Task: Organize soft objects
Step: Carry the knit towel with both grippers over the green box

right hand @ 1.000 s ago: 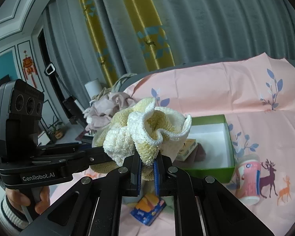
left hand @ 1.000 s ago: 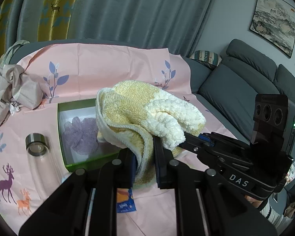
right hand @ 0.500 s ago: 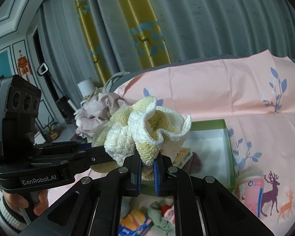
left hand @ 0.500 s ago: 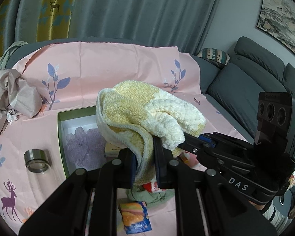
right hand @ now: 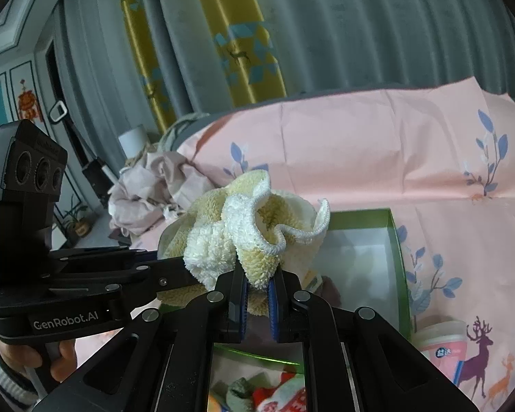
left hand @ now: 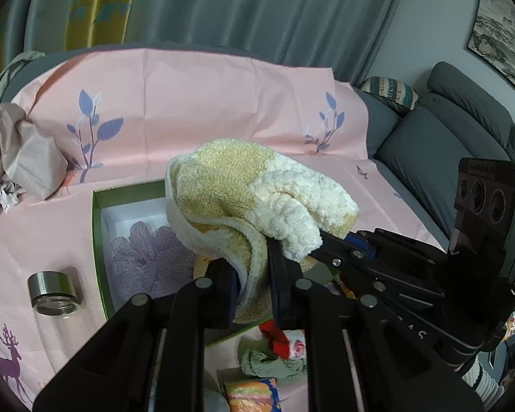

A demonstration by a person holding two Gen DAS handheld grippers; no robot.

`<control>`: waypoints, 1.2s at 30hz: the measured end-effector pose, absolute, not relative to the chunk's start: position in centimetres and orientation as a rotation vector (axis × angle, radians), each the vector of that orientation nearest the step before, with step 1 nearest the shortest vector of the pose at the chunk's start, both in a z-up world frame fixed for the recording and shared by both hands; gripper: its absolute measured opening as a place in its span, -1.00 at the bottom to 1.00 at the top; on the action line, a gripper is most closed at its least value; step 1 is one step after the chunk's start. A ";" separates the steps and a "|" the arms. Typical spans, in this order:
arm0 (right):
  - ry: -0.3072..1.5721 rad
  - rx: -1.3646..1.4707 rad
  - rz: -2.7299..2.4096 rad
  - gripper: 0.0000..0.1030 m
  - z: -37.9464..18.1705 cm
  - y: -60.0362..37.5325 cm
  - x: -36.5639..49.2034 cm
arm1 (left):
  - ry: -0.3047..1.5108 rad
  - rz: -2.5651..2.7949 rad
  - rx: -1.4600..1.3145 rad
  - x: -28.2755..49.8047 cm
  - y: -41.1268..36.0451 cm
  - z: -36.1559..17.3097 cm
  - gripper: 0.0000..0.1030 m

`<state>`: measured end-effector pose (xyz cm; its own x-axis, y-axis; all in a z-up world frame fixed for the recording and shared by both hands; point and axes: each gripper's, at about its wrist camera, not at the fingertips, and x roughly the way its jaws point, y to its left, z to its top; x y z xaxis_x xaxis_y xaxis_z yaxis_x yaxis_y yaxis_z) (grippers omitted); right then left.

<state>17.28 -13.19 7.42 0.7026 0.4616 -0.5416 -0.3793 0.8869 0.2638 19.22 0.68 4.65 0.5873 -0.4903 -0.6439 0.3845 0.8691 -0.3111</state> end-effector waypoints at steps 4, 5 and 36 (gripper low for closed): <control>0.665 0.135 0.462 -0.78 6.2 -13.2 18.3 | 0.822 -0.503 -0.146 20.3 0.5 3.5 -0.78; 0.671 0.137 0.459 -0.78 5.8 -13.2 18.5 | 0.827 -0.501 -0.143 20.5 0.4 3.2 -0.78; 0.787 0.124 0.439 -0.78 1.2 -12.4 22.0 | 0.939 -0.450 -0.143 23.5 0.5 -1.5 -0.77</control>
